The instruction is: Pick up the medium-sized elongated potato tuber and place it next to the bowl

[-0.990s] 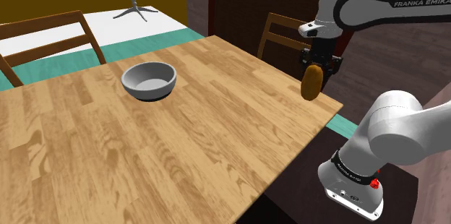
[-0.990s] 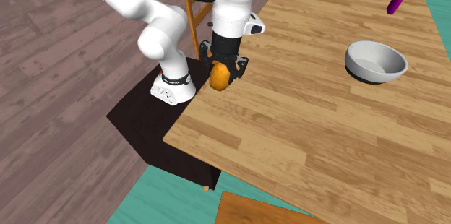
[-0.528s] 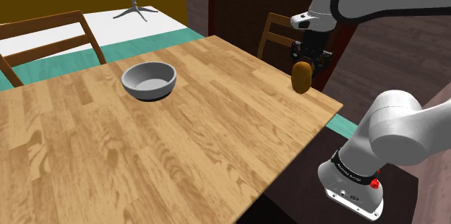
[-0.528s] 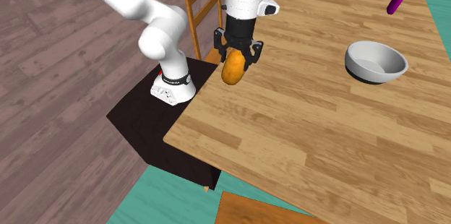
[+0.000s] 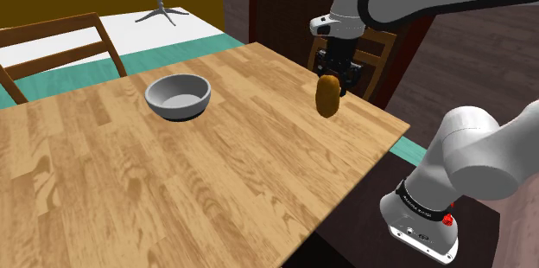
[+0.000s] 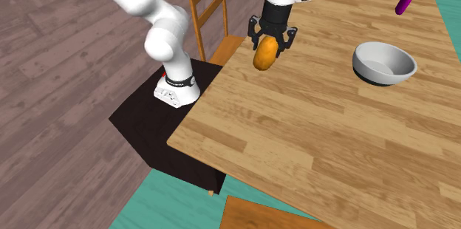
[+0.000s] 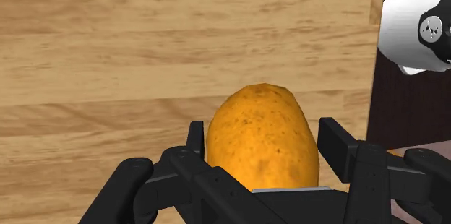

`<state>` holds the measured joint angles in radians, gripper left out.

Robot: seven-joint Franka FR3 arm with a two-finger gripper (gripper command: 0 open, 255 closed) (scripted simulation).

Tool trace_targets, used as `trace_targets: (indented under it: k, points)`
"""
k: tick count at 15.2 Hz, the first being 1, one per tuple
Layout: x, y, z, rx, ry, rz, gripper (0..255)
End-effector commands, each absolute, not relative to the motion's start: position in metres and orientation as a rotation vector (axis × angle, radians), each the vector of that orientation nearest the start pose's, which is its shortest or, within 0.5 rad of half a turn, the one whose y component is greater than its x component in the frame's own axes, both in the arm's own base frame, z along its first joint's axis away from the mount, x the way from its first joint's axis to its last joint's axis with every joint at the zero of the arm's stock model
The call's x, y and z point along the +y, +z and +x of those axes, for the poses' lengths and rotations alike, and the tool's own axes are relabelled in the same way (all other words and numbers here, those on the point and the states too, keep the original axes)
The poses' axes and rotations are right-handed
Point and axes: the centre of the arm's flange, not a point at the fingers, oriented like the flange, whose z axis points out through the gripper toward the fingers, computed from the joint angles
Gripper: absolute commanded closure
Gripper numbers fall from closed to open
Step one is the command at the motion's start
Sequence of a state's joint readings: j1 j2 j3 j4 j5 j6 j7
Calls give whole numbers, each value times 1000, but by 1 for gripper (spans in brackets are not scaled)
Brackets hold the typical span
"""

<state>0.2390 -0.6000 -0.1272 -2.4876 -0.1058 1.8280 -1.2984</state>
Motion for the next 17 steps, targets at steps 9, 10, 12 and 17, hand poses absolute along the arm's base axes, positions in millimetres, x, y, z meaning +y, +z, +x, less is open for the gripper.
trace_targets:
  k: [9,10,12,17]
  points:
    - [140,485,432,-2092,106,-2328,255]
    - [151,485,439,-2092,106,-2328,255]
    - [173,486,453,-2092,106,-2328,255]
    - [228,486,489,-2092,106,-2328,255]
